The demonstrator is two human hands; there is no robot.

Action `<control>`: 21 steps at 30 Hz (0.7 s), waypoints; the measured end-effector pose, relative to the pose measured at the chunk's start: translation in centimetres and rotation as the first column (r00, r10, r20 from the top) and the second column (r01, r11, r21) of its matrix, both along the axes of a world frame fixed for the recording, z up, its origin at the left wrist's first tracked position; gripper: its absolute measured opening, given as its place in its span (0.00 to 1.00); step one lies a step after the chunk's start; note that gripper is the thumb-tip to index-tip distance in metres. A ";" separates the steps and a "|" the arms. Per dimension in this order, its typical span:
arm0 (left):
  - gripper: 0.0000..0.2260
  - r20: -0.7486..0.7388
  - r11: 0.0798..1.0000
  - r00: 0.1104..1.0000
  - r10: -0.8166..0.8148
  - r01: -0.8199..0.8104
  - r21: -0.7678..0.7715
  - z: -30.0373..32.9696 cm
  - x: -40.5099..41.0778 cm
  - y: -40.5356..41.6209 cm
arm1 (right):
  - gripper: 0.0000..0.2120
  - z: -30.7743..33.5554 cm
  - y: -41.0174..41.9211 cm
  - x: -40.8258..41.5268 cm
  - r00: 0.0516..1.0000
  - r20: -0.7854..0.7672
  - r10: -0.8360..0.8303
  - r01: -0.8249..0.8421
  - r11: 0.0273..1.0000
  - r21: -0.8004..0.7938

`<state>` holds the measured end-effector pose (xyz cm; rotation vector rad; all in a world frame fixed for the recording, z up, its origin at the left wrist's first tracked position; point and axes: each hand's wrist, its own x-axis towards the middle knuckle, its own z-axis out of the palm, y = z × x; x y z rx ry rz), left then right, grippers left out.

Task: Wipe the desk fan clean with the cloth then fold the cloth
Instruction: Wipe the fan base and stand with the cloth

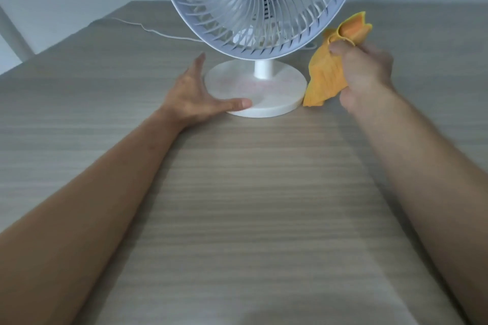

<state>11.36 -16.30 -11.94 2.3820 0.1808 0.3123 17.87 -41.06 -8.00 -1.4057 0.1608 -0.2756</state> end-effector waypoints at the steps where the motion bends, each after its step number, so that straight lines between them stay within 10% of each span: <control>1: 0.66 -0.019 1.000 1.000 -0.023 0.023 0.006 0.1 0.4 0.0 | 0.05 0.0 0.3 0.6 1.000 0.027 0.000 0.001 1.000 -0.023; 11: 0.64 -0.009 0.986 0.999 -0.044 0.045 0.160 -0.4 1.2 -0.3 | 0.12 -2.2 3.0 3.1 0.977 0.202 0.066 0.097 0.706 -0.702; 21: 0.65 -0.057 0.973 0.995 -0.087 0.097 0.211 -0.4 1.2 -0.5 | 0.14 -2.6 2.4 2.9 0.920 0.071 0.385 -0.053 0.302 -0.952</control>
